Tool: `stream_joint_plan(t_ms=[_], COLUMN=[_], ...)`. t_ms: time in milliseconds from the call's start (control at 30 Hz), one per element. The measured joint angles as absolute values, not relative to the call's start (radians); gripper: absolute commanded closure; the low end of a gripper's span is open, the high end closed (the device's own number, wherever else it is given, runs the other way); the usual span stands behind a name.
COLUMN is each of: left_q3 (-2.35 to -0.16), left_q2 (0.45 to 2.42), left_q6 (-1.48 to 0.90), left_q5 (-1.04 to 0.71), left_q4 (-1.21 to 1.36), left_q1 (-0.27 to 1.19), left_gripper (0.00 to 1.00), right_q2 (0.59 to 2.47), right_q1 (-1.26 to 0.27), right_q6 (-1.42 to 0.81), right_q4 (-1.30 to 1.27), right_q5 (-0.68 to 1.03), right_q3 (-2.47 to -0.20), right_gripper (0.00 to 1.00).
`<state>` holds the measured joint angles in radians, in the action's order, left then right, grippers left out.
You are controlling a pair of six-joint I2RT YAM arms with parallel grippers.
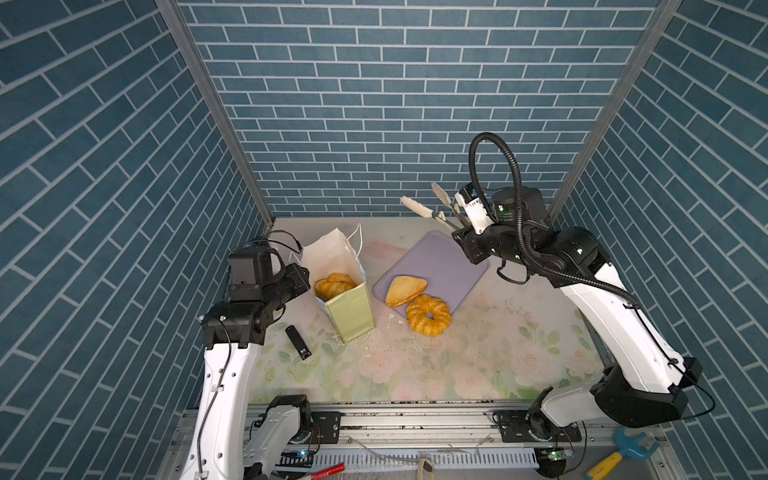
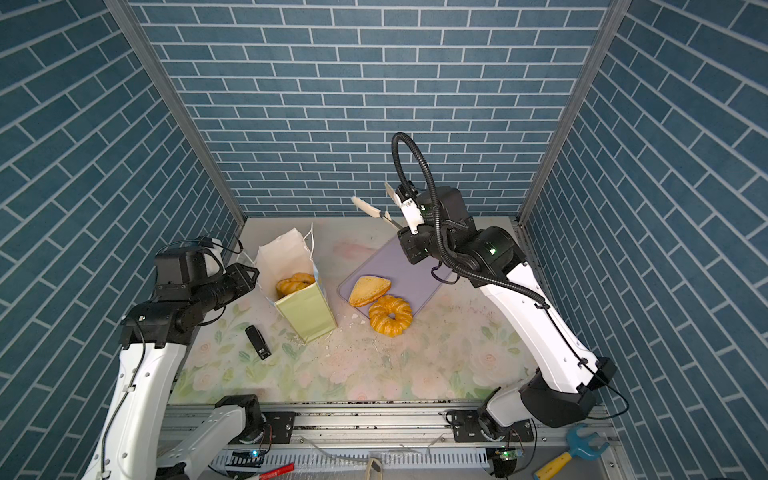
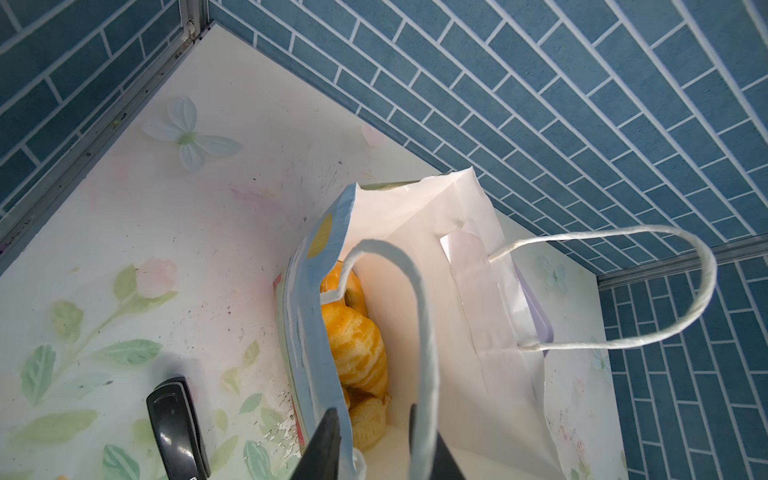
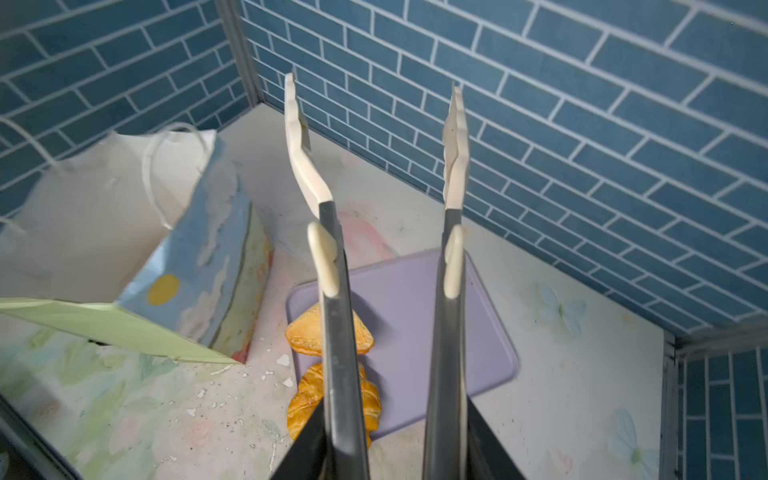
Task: Place the fake bread into the paper bag
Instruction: 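Move the empty tongs back over the tray with the right gripper, then lower the open tongs onto the triangle toast and pinch it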
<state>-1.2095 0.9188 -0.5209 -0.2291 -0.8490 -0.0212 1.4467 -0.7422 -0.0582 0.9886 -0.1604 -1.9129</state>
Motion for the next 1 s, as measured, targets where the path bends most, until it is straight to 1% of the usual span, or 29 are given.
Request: stream_joint_plan(t_ms=[100,300,467,600,800,1000], left_q3=[-1.209,-1.209,-1.208,-1.196,-1.196,-1.196], left_q2=[0.913,0.906,0.906,0.902,0.903,0.903], left_q6=[-0.521,-0.524,-0.531,-0.535,-0.535,-0.538], left_q5=[-0.230,-0.231,-0.233,-0.233,-0.233,-0.233], left_q4=[-0.849,-0.849,-0.848,-0.850,-0.855,-0.855], left_q1=[-0.021,-0.021,-0.021,-0.021,-0.021,-0.021], left_gripper=[0.69,0.69,0.69,0.69,0.69,0.69], right_q2=[1.444,1.467,1.554,1.585,1.624,1.657], right_q1=[-0.667,-0.585,-0.568,-0.562,-0.560,-0.559], right_q6=[-0.124,-0.233,-0.285,-0.337,-0.374,-0.395], right_q4=[0.982,0.949,0.888,0.821,0.767,0.722], right_q5=[-0.103,0.047,0.157,0.231,0.287,0.331], right_q3=[-1.786,-1.562,-1.479,-1.402,-1.384,-1.341], right_gripper=[0.56,0.54,0.54,0.53,0.53,0.56])
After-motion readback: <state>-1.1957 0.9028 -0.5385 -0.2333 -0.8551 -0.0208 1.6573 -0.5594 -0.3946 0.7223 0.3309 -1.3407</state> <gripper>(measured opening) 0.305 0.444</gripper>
